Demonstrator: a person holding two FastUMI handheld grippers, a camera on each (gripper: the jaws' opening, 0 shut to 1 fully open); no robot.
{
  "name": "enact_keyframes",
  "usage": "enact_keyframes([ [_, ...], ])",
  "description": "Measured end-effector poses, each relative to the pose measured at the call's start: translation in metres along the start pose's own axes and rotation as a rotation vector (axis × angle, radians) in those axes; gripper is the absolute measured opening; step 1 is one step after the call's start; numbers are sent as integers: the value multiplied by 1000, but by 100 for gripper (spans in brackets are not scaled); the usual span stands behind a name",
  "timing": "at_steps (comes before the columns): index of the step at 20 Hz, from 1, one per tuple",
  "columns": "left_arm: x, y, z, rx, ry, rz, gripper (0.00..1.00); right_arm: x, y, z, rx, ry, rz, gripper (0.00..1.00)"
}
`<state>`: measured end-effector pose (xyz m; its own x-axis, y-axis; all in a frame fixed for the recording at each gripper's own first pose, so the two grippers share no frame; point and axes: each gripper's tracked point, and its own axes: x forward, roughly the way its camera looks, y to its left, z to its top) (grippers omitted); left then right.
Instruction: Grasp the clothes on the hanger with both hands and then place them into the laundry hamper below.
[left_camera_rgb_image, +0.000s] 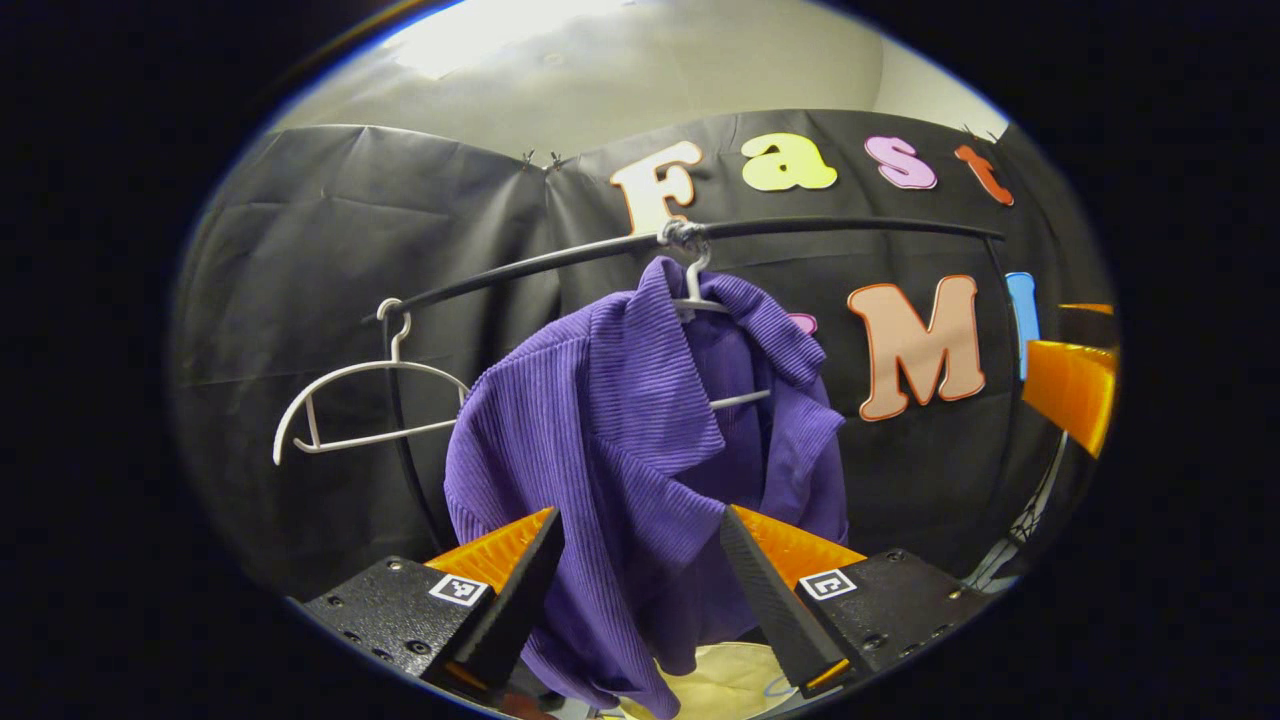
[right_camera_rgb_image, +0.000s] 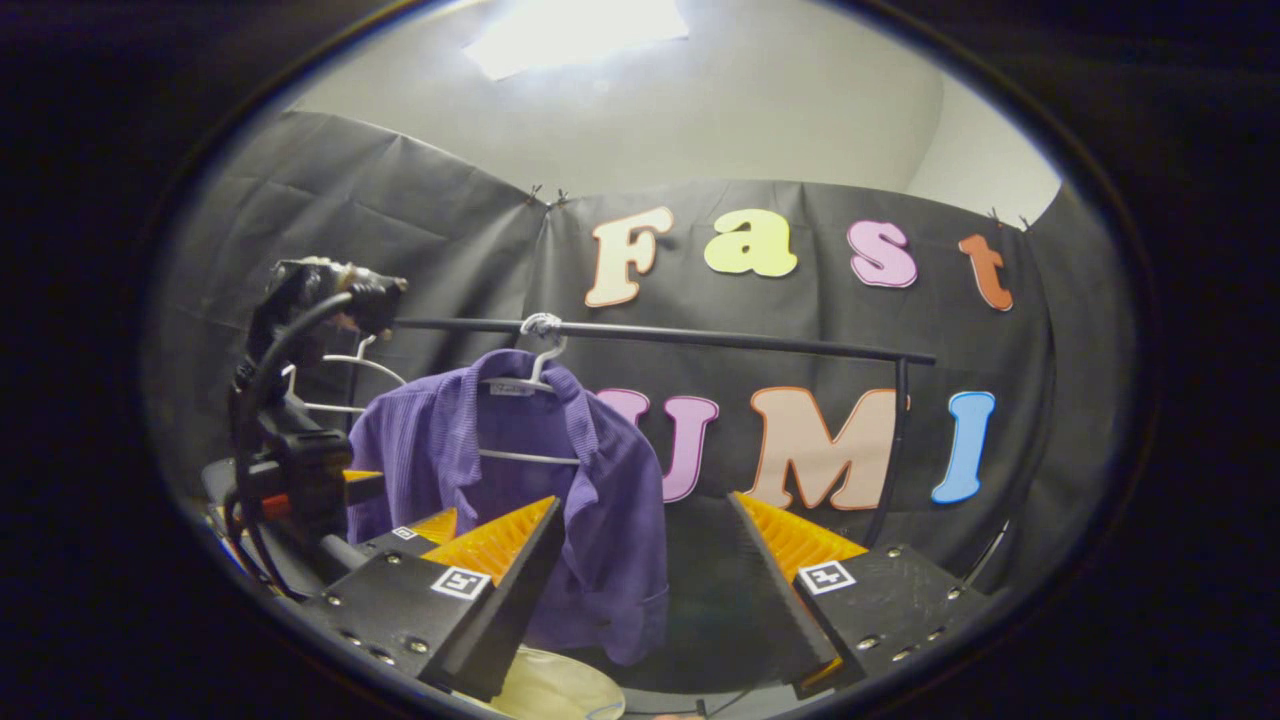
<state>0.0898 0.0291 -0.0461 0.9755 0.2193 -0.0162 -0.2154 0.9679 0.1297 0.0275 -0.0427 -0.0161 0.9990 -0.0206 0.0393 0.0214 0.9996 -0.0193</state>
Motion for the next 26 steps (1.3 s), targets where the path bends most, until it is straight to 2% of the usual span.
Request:
enact_keyframes([
  [7,20,33,-18,43,0,126,99,10,6,-10,14,7,19,96],
  [11,35,39,-14,7,-15,128,99,16,5,-16,12,17,21,96],
  [16,38,58,-7,-27,-31,129,38,33,14,-34,29,51,45,96],
  [19,34,63,-2,-89,-29,111,1,48,24,-42,19,55,63,94],
  [26,15,67,17,-130,-10,36,1,87,66,-65,-12,61,134,94],
])
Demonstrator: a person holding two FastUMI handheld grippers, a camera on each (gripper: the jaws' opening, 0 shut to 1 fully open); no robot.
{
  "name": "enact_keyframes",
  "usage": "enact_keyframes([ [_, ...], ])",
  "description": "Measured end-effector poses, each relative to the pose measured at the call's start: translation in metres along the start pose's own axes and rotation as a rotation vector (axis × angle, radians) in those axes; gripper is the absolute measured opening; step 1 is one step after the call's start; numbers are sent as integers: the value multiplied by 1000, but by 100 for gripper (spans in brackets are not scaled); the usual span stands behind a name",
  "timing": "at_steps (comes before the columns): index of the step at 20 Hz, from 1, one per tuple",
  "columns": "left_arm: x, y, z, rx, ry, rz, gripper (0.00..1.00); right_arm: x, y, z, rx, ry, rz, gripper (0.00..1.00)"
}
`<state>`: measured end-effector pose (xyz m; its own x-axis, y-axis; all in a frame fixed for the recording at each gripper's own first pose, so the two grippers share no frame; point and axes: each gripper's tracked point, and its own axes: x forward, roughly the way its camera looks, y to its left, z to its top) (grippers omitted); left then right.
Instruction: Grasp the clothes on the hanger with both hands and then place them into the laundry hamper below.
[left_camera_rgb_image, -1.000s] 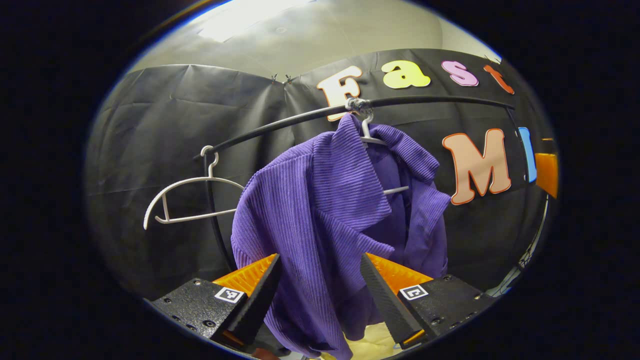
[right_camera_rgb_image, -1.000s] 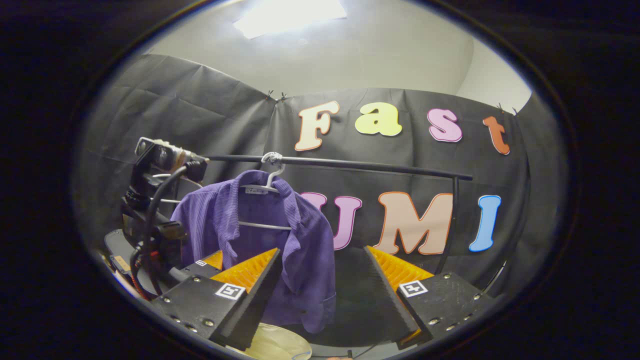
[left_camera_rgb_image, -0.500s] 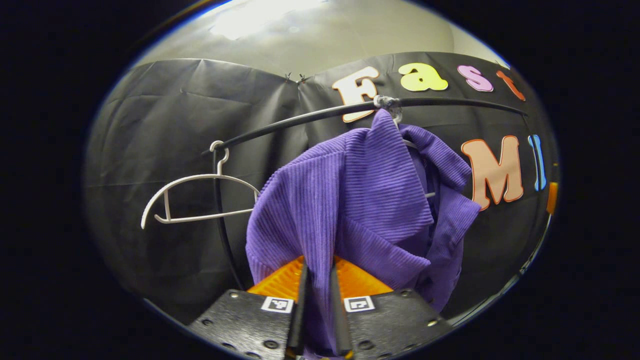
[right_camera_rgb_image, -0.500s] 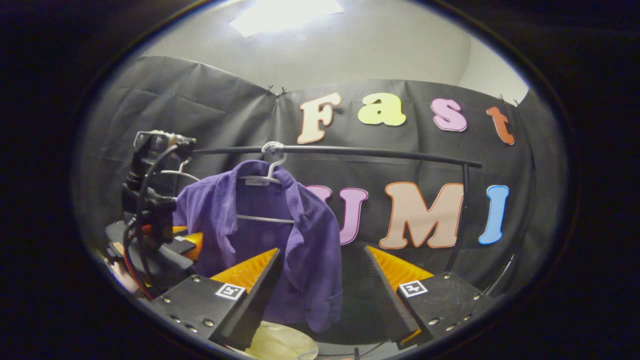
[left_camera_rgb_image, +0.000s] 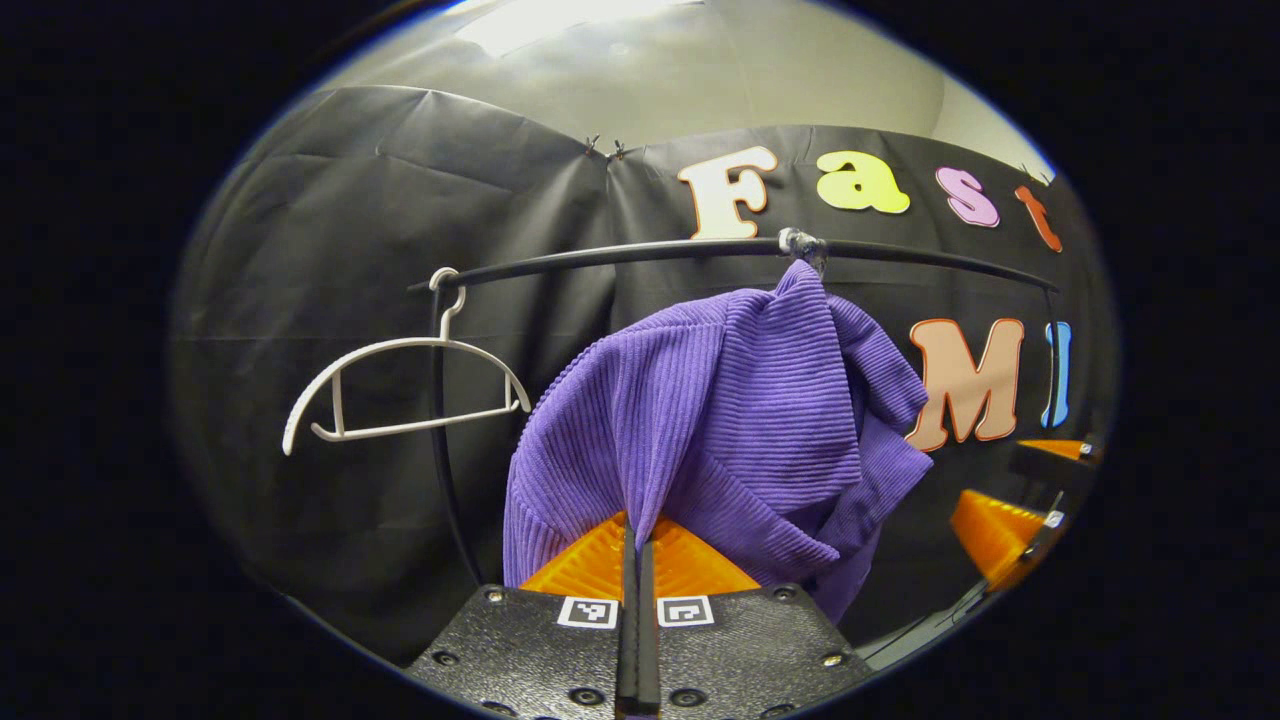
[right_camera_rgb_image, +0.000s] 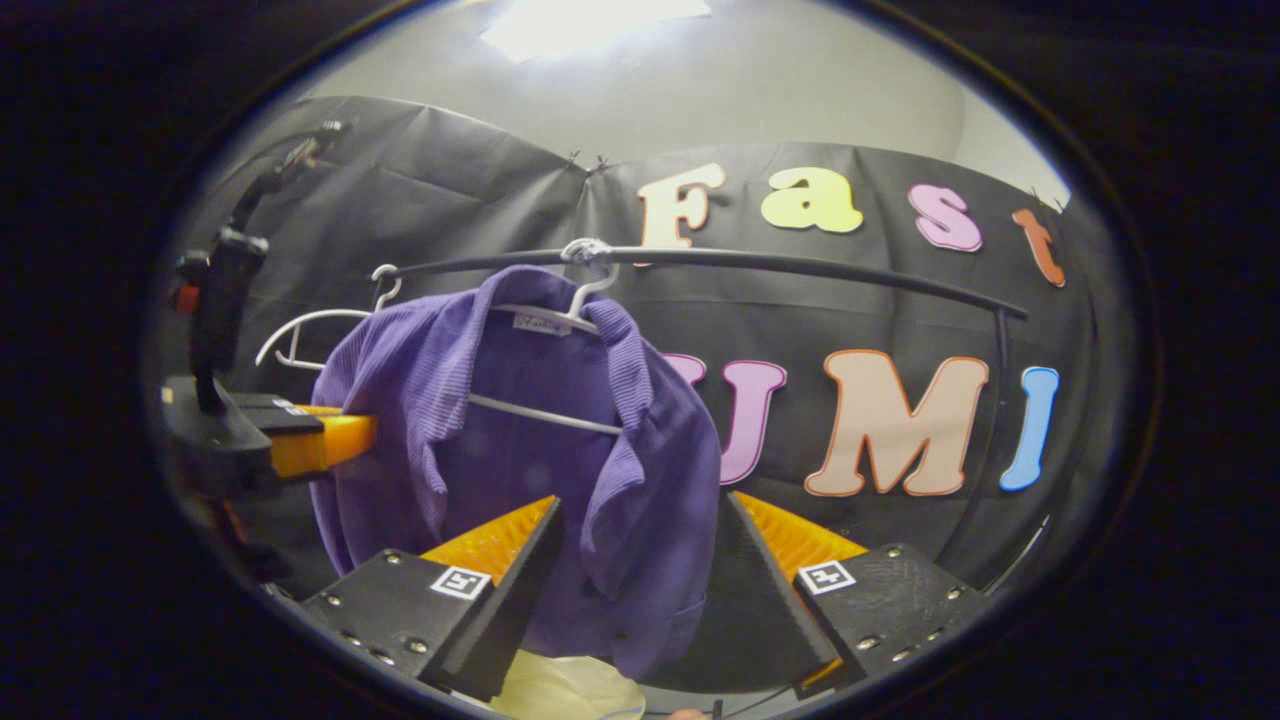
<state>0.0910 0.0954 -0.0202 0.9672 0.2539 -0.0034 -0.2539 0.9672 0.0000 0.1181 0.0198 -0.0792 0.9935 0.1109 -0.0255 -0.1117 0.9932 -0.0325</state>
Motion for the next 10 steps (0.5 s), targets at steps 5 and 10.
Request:
enact_keyframes([
  [5,-12,10,21,-9,-18,-3,0,43,24,-11,2,-10,37,94],
  [10,-21,23,42,-29,-42,14,0,79,30,-34,10,38,33,96],
])
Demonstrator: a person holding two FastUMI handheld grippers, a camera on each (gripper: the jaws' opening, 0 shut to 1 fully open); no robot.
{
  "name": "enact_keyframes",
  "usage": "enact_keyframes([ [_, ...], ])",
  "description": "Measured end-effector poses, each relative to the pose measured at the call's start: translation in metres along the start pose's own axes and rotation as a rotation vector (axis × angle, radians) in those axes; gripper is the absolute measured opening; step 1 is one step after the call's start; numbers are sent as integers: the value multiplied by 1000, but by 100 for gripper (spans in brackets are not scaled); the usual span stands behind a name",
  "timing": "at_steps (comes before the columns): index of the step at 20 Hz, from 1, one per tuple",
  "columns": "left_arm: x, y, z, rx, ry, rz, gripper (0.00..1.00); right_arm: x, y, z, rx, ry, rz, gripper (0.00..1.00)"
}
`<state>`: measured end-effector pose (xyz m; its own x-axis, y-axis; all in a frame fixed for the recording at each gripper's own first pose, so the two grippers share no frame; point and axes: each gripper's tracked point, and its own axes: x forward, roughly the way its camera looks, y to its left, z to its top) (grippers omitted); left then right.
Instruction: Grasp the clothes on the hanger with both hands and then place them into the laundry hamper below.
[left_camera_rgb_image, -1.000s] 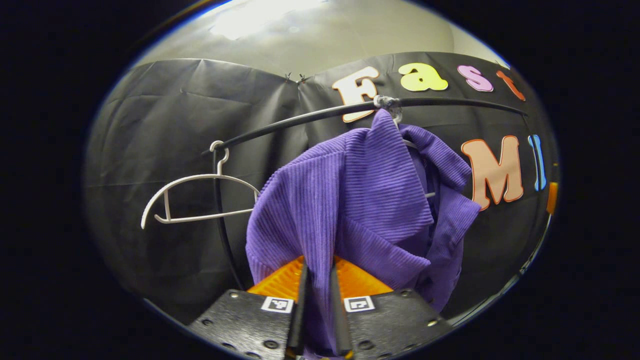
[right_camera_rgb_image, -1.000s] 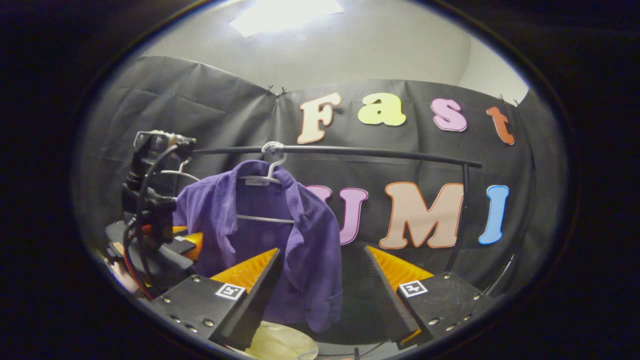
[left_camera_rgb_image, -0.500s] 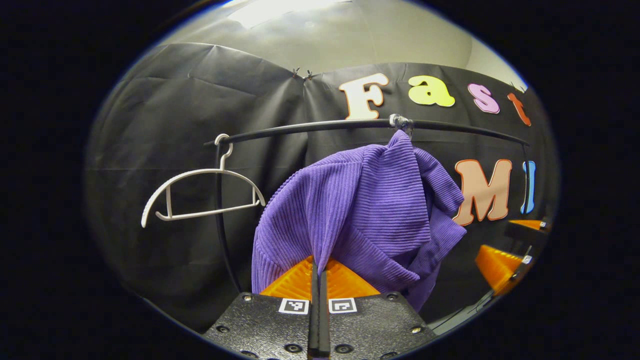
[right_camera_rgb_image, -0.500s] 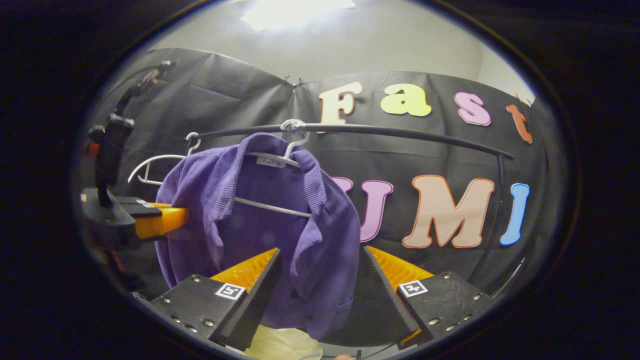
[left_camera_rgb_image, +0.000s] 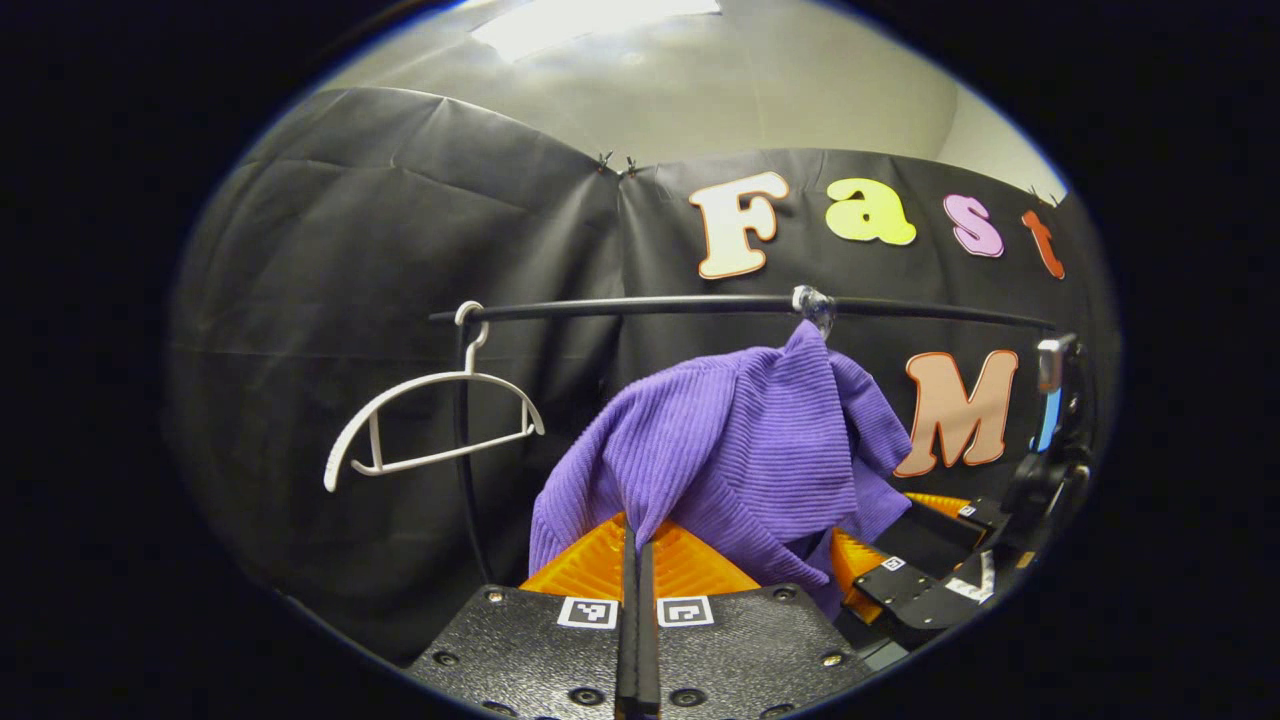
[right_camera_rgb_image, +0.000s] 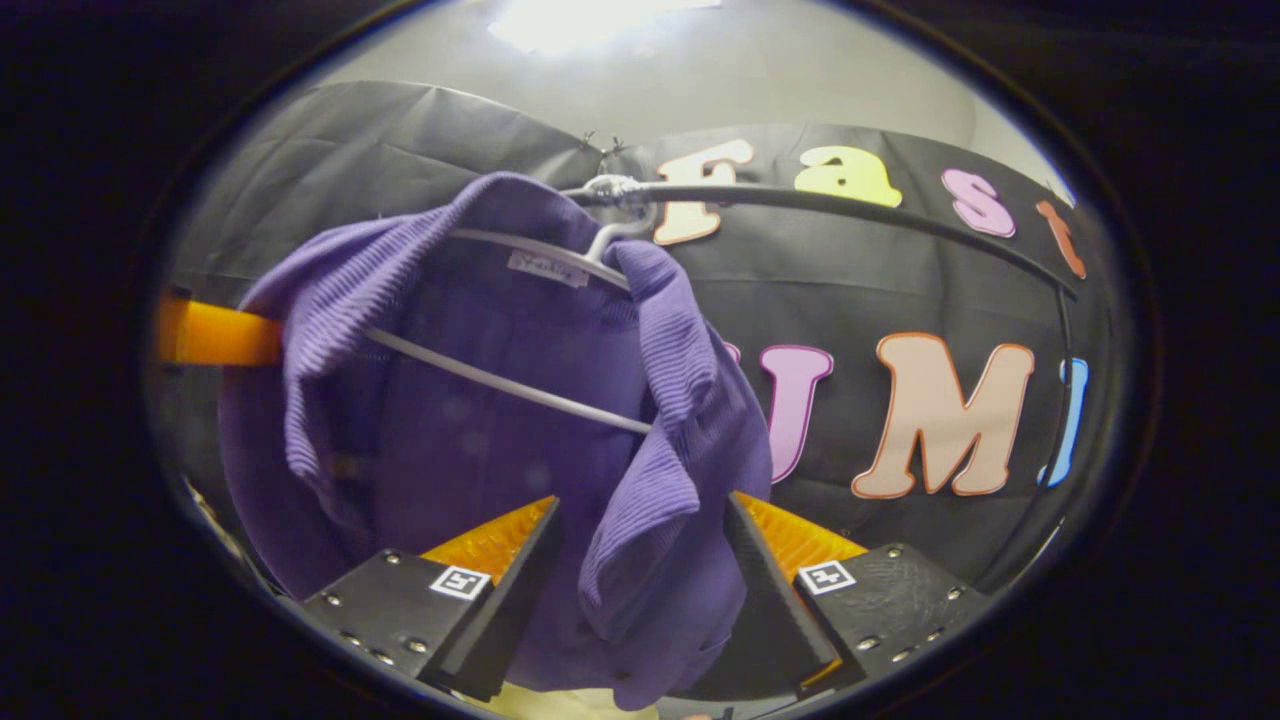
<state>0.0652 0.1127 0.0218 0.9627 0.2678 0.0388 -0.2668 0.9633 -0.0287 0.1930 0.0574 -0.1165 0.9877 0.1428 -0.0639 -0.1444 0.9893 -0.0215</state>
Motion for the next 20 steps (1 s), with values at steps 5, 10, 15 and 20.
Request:
enact_keyframes([
  [5,-3,14,19,-7,-29,30,1,15,-4,-18,32,63,-14,65],
  [10,-3,26,43,-23,-75,49,0,19,-17,-26,55,114,-44,37],
  [15,-3,33,55,-35,-89,51,3,16,-50,-15,39,132,-156,3],
  [20,-1,40,69,-49,-106,48,1,12,-89,19,19,53,-246,2],
])
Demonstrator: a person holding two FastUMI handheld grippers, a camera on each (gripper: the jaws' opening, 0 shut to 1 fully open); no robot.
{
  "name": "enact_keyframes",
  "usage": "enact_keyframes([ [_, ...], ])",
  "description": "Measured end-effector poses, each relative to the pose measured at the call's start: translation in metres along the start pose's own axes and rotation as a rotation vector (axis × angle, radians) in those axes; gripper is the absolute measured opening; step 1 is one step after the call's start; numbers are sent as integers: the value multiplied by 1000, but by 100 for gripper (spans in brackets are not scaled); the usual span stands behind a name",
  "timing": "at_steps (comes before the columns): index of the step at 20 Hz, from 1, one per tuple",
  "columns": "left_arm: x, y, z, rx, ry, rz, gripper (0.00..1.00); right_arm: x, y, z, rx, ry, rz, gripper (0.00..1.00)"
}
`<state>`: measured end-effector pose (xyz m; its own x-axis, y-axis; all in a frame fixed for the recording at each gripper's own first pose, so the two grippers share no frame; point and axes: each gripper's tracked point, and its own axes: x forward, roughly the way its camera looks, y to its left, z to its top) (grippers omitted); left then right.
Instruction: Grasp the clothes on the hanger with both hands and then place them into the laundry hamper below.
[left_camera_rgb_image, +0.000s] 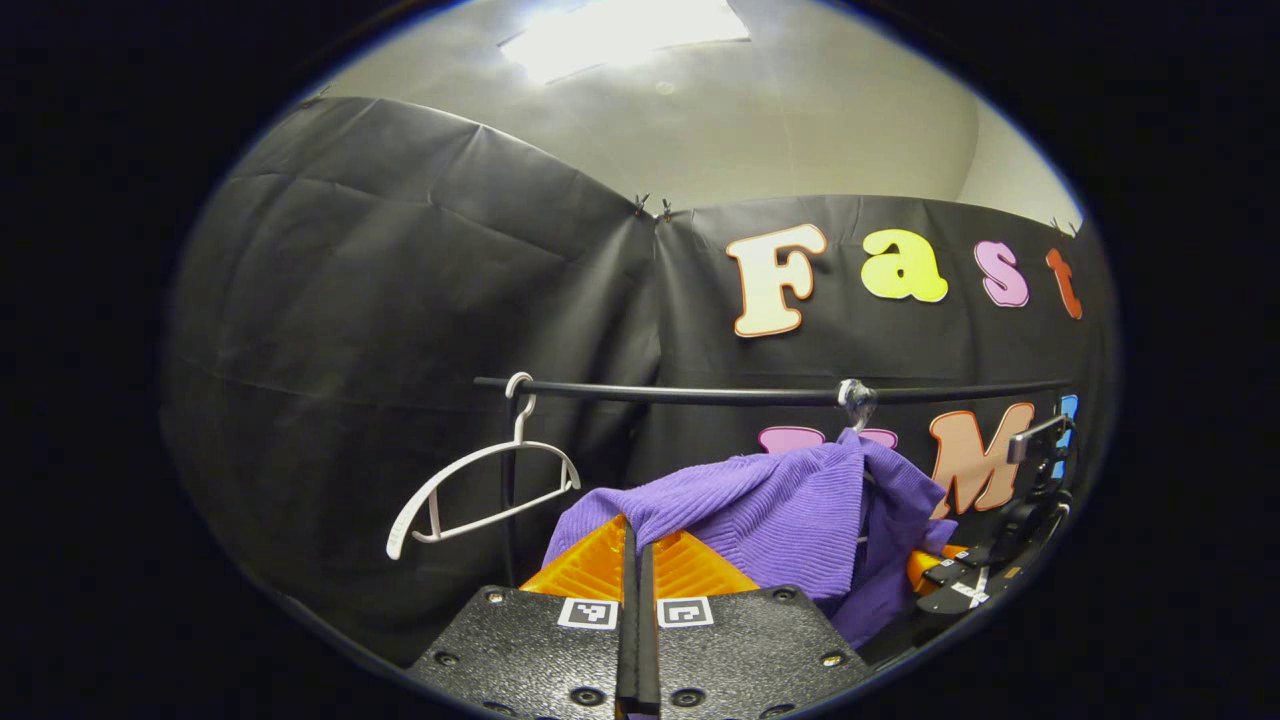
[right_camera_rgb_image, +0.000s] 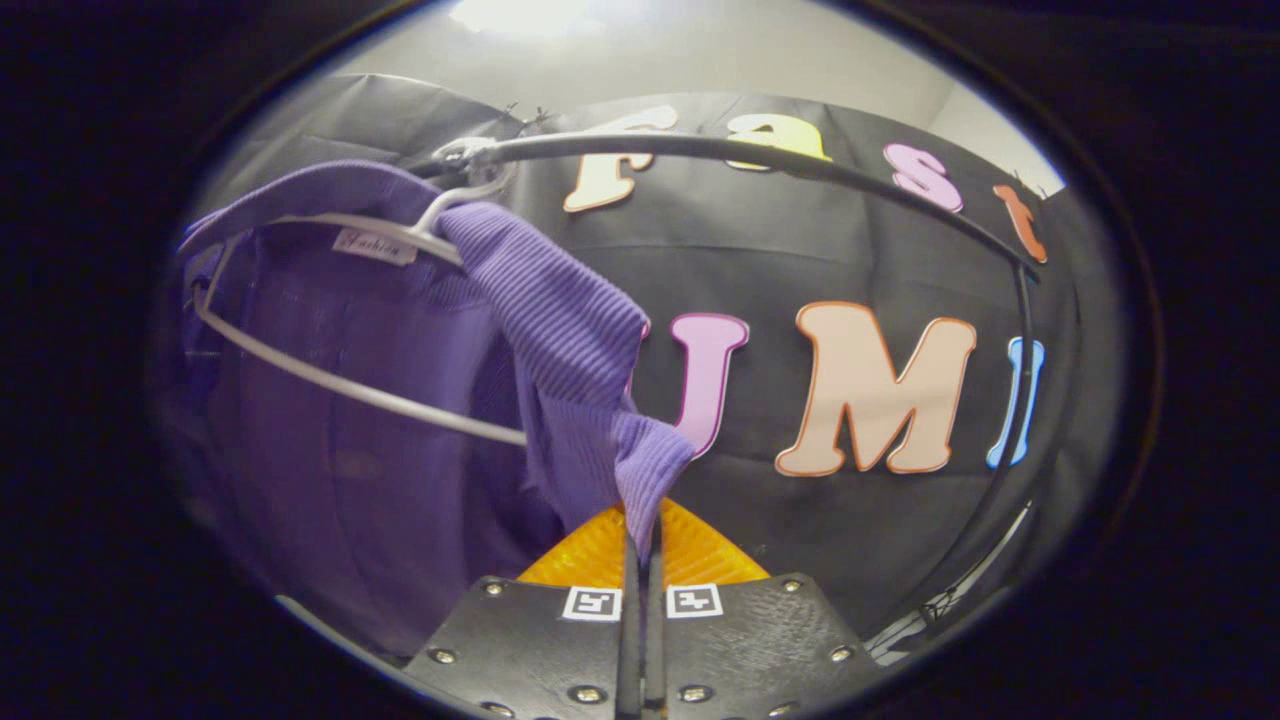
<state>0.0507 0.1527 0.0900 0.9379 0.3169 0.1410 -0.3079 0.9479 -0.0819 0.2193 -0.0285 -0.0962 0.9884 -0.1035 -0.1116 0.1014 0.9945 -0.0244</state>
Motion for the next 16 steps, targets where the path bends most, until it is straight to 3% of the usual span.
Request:
enact_keyframes([
  [6,8,8,27,-5,-30,-33,0,5,-18,48,-81,-107,-40,2],
  [16,32,23,55,-31,-26,-96,0,15,-33,85,-147,-182,-74,0],
])
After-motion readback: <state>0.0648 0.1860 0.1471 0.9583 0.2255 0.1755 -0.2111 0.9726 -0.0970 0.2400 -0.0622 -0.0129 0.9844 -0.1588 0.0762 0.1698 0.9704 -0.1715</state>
